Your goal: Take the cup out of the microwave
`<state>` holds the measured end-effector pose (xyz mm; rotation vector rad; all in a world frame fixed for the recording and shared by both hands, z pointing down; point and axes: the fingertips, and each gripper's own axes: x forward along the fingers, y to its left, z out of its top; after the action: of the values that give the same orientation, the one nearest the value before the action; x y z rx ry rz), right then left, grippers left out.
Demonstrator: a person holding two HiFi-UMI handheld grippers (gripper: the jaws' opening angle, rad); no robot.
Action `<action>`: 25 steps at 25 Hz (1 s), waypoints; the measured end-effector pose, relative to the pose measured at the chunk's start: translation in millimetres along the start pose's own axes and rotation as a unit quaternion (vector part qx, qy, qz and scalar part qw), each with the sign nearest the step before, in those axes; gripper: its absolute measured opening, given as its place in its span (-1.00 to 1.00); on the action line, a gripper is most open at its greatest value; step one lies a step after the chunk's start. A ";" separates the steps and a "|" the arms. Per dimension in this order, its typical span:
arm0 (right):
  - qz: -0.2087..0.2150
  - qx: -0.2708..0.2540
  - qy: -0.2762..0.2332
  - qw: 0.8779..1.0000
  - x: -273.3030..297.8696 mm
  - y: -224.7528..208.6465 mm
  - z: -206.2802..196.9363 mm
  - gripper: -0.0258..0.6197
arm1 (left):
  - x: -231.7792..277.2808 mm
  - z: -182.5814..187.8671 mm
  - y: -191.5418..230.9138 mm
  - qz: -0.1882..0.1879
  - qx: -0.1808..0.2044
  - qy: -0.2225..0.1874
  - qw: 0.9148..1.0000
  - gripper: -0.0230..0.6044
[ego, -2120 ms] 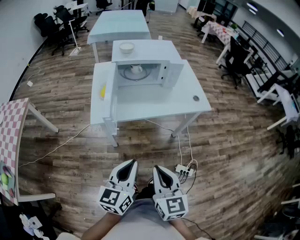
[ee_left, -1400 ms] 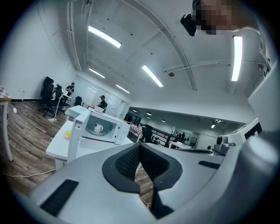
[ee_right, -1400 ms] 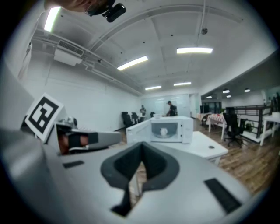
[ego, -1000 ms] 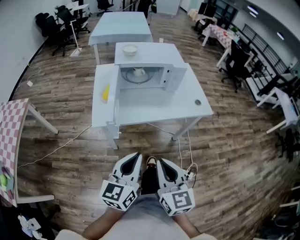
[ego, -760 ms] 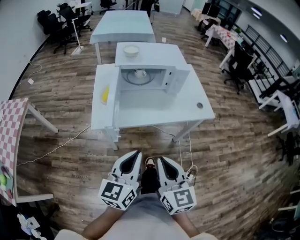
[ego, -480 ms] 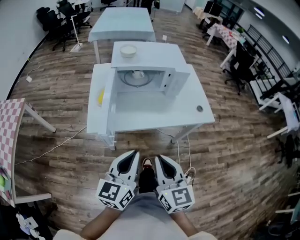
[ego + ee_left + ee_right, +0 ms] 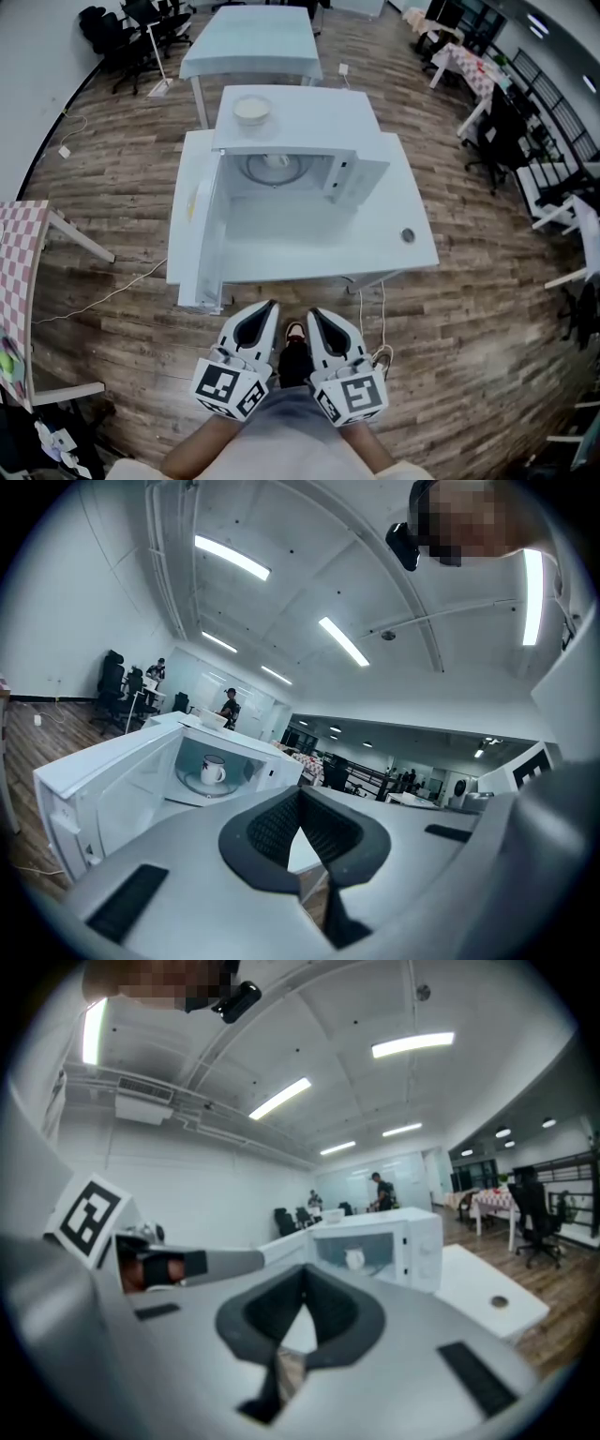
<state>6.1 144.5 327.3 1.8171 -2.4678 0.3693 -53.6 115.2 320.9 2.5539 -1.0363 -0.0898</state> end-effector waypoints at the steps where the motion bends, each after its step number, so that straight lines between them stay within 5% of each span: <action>1: 0.003 0.001 0.000 1.000 5.2 -6.5 1.9 -0.85 | 7.3 0.7 2.0 0.004 0.000 0.000 1.000 -0.88; 25: 0.089 -0.019 -0.018 0.996 108.4 -102.1 38.1 -0.85 | 131.6 33.4 29.2 0.079 0.034 -0.039 0.996 -0.88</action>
<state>73.4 6.3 326.5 1.6098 -2.6504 0.2985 16.1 -4.5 311.8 2.5349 -1.2877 -0.1152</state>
